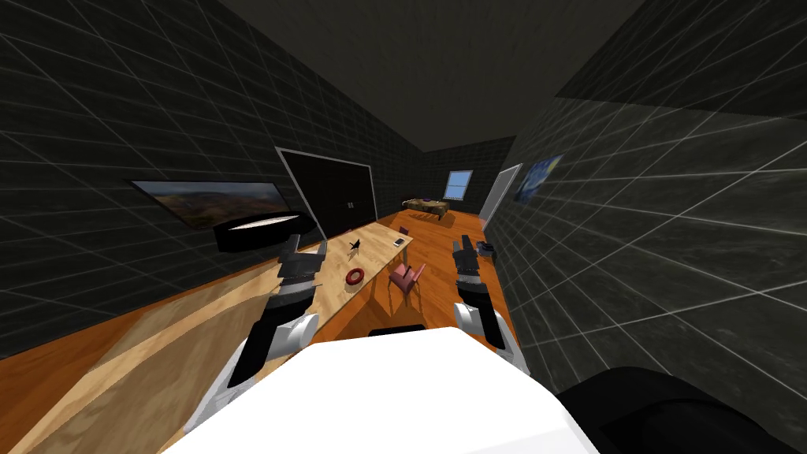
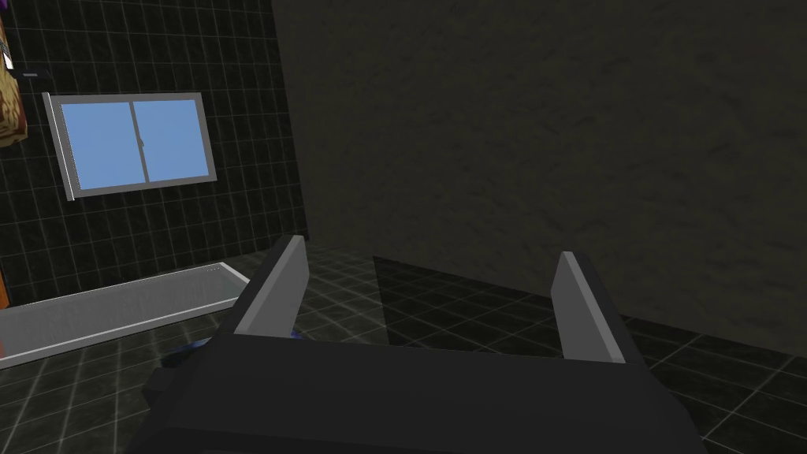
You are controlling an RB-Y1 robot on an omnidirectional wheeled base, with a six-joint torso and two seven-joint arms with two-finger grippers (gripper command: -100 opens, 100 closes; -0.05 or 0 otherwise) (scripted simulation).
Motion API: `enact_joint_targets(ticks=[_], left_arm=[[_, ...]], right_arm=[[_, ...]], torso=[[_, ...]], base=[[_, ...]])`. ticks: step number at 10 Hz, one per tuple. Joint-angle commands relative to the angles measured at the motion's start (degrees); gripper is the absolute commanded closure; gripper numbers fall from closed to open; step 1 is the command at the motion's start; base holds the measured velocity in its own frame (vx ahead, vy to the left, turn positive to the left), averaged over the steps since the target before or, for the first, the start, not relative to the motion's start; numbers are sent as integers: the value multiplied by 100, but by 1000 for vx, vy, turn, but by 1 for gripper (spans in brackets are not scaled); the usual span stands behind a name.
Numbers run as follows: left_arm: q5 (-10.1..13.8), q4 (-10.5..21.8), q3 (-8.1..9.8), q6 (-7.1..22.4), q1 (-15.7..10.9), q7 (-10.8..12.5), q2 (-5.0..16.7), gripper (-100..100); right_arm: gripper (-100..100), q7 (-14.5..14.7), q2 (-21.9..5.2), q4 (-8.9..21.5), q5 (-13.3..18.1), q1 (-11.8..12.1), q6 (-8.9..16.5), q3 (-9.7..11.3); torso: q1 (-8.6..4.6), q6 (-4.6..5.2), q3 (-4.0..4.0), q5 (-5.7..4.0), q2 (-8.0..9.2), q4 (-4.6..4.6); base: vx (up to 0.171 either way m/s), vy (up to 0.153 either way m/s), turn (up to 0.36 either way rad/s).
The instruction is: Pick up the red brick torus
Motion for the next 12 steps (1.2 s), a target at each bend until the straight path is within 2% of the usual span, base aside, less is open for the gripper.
enact_joint_targets(ticks=[1, 2, 4, 9, 10, 11, 12], left_arm=[[-16, 165, 25, 286, -71, 70, -21, -100], [-16, 165, 25, 400, -71, 70, -21, -100], [-34, 319, 62, 829, -189, 143, -51, -100], [-44, 500, 98, 1535, -319, 218, -72, -100], [-45, 602, 116, 1782, -390, 256, -78, -100], [-45, 602, 116, 1841, -390, 256, -78, -100], [-43, 710, 132, 2062, -464, 293, -82, -100]], right_arm=[[0, 0, 0, 0, 0, 0, 0, 0], [0, 0, 0, 0, 0, 0, 0, 0], [0, 0, 0, 0, 0, 0, 0, 0], [0, 0, 0, 0, 0, 0, 0, 0], [0, 0, 0, 0, 0, 1, 0, 0], [0, 0, 0, 0, 0, 1, 0, 0], [0, 0, 0, 0, 0, 1, 0, 0]], torso=[[0, 0, 0, 0, 0, 0], [-5, 1, 3, -1, 5, 1], [9, 0, -2, 2, -3, 0], [1, 0, -8, 0, -14, -3], [6, 0, -9, 1, -18, -3], [8, 0, -9, 2, -16, -3], [7, 0, -9, 1, -17, -3]], base=[[-112, -42, 17], [-87, -19, 6], [-79, 5, 15], [-57, -21, 6], [-53, -1, 7], [-49, -9, 1], [-46, -14, 7]])
